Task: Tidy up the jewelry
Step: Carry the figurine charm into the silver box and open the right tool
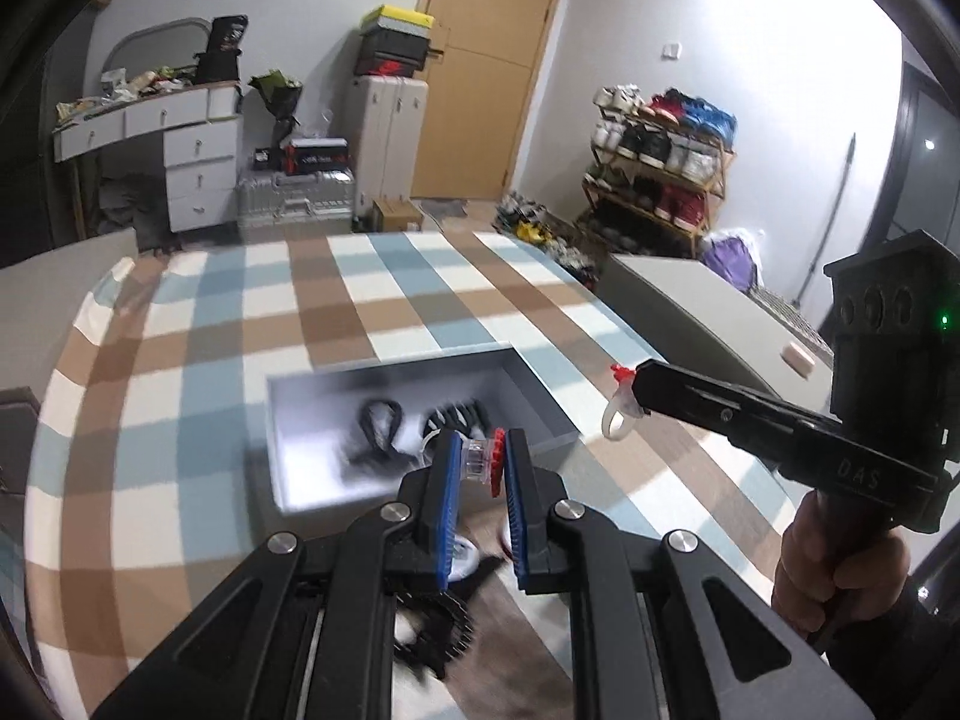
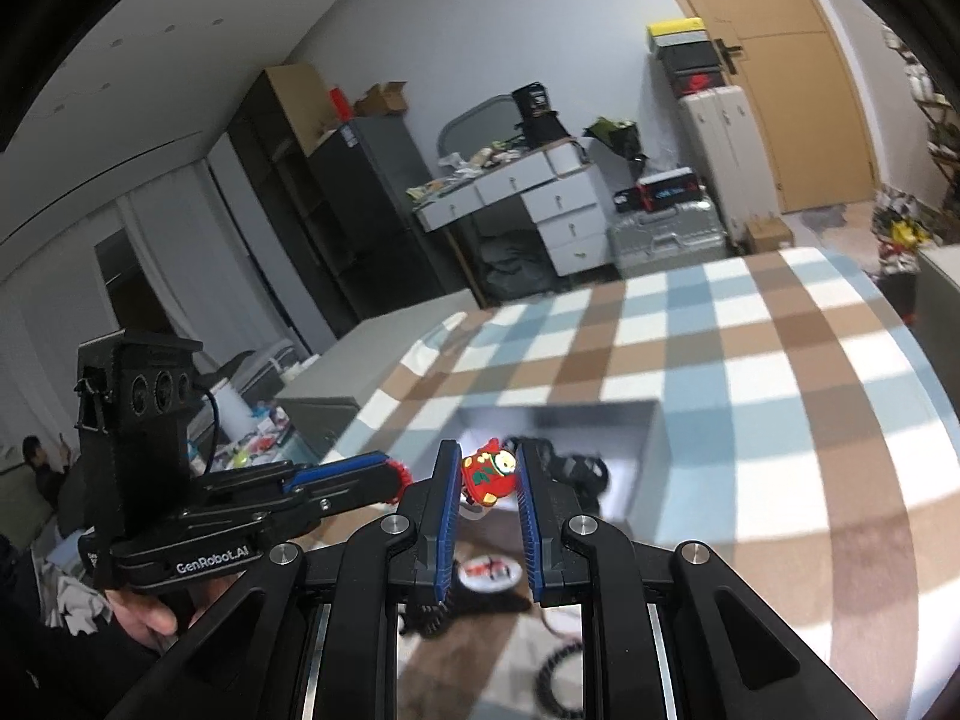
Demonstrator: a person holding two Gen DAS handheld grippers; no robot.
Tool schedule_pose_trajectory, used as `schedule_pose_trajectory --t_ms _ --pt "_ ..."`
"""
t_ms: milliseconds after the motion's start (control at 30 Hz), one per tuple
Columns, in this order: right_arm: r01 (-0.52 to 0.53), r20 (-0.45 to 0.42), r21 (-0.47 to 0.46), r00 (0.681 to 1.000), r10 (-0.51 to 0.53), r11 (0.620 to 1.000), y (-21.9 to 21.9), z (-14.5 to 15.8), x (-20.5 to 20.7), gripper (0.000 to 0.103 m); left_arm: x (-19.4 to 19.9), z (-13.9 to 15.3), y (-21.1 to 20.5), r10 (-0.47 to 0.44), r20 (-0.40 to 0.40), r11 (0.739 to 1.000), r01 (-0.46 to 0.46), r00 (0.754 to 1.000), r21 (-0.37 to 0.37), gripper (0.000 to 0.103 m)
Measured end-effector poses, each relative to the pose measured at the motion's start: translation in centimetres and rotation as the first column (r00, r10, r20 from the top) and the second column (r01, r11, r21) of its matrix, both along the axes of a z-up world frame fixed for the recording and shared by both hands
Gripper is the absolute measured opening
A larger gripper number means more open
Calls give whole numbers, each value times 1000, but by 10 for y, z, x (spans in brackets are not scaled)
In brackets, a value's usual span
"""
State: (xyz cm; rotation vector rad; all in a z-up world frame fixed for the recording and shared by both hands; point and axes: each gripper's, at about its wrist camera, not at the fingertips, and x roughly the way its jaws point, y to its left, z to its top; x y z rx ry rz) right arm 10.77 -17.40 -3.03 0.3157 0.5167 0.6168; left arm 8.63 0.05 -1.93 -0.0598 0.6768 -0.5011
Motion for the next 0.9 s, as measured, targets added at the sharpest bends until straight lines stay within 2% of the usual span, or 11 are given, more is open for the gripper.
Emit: schedule_pose_trajectory --t_ms 333,633,900 --pt "-75 -26 -26 997 74 997 35 -1 57 18 42 -15 22 36 -22 999 -37 999 -26 10" --pt "-136 -81 -93 988 129 986 66 -19 99 18 57 -32 29 27 -81 999 -29 996 -25 10" --pt "-147 -126 -139 984 130 979 78 -35 118 18 61 -43 26 19 -117 1000 -20 993 -5 10"
